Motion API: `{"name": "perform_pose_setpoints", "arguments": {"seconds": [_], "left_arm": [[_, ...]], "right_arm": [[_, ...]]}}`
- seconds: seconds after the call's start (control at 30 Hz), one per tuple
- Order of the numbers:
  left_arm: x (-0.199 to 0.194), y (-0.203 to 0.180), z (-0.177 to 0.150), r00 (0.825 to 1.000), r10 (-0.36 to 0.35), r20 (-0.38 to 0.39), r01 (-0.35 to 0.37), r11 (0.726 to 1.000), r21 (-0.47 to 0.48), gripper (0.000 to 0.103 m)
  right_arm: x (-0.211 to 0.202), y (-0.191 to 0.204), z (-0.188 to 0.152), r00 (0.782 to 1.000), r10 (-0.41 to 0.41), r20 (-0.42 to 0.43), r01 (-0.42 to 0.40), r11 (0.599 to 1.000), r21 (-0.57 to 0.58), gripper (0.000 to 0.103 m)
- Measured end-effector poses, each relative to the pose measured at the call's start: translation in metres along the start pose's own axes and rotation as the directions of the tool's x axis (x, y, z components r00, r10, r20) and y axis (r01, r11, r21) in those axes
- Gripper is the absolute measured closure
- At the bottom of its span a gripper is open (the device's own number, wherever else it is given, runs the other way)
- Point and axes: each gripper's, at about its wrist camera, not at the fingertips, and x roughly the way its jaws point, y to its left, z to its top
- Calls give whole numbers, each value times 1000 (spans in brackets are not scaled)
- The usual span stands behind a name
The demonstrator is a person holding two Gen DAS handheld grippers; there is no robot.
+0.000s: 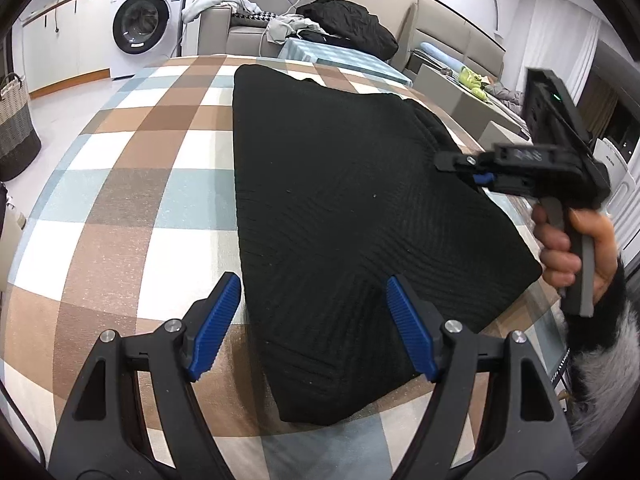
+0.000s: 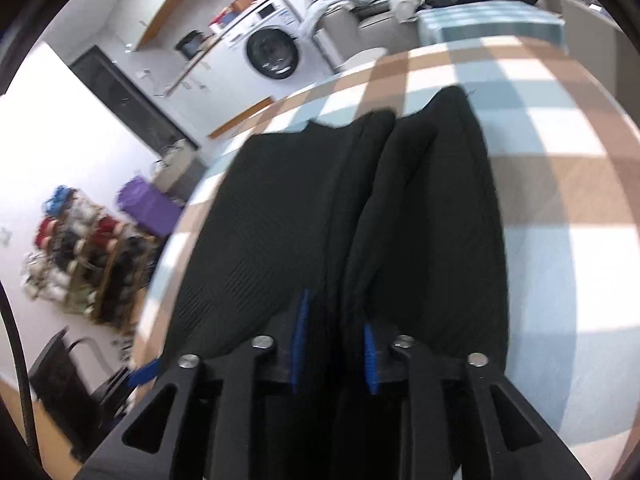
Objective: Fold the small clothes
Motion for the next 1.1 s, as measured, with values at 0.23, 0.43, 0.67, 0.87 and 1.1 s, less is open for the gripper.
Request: {"name": "perform_pose_setpoints", "arguments": {"seconds": [0.23, 0.43, 0.67, 0.87, 1.1], "left_arm": [[4, 1, 1, 1000, 1, -5, -1, 1000, 0, 30], [3, -1, 1, 1000, 11, -2, -11, 1000, 1, 30], [1, 1, -2, 1000, 5, 2, -5, 1000, -4, 30], [3, 3, -2, 1000, 7, -8, -7, 1000, -4, 30], [2, 3, -2, 1000, 10, 1, -10, 1000, -10, 30]], "right_arm": [[-29, -4, -51, 990, 142, -1, -142, 989, 43, 65], [-29, 12, -66, 997, 75, 9, -75, 997, -21, 65], [-34, 19, -70, 998, 34, 44, -30, 996, -79, 92], [-47, 25, -81, 999, 22, 47, -16, 993, -114, 93], [-46, 13, -66, 999, 8, 47, -5, 997, -75, 59]]}}
